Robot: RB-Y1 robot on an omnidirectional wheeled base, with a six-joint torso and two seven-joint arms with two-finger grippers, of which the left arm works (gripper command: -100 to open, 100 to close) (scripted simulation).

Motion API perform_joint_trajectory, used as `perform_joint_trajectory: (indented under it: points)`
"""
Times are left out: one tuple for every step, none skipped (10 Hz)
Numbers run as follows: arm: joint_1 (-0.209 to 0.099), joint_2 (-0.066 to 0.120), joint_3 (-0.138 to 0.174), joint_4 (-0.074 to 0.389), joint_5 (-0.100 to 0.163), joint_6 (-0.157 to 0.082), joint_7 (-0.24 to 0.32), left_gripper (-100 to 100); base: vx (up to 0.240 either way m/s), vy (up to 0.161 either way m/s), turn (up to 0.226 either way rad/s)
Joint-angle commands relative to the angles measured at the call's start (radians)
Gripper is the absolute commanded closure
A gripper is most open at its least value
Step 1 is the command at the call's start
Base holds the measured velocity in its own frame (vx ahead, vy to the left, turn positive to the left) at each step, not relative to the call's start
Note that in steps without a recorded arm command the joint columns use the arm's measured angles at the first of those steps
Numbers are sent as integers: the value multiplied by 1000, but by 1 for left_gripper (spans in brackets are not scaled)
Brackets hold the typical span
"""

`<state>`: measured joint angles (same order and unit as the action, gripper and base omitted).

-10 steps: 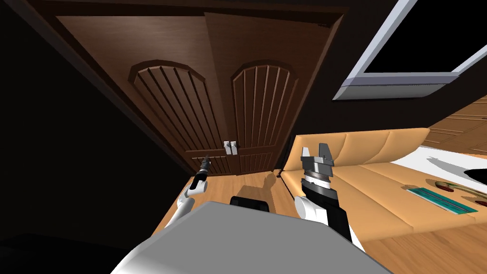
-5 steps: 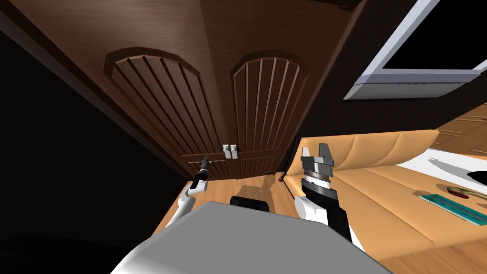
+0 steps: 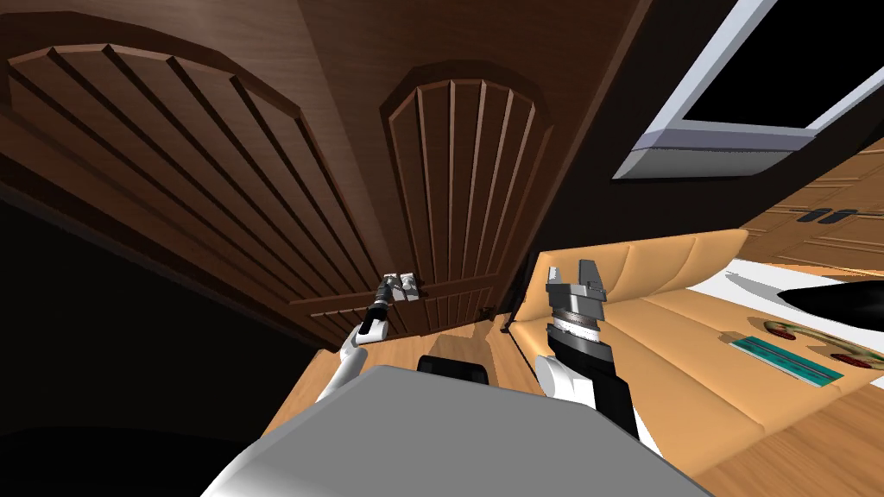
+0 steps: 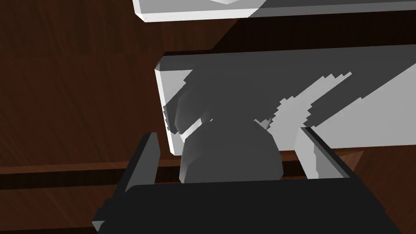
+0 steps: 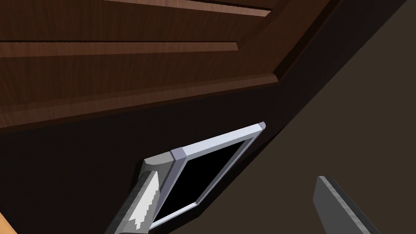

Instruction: Pull the door open

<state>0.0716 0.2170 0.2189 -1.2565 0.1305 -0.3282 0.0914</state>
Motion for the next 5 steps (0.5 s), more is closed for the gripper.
perform_joint_trajectory:
  points:
    - [0,0,0,0,0,0,0,-100,55,-35,3]
    - [0,0,0,0,0,0,0,100,0,0,0]
    - [0,0,0,0,0,0,0,100,-24,9,-17]
    - [0,0,0,0,0,0,0,100,-24,10,-16]
    - [0,0,0,0,0,0,0,100,-14,7,-5]
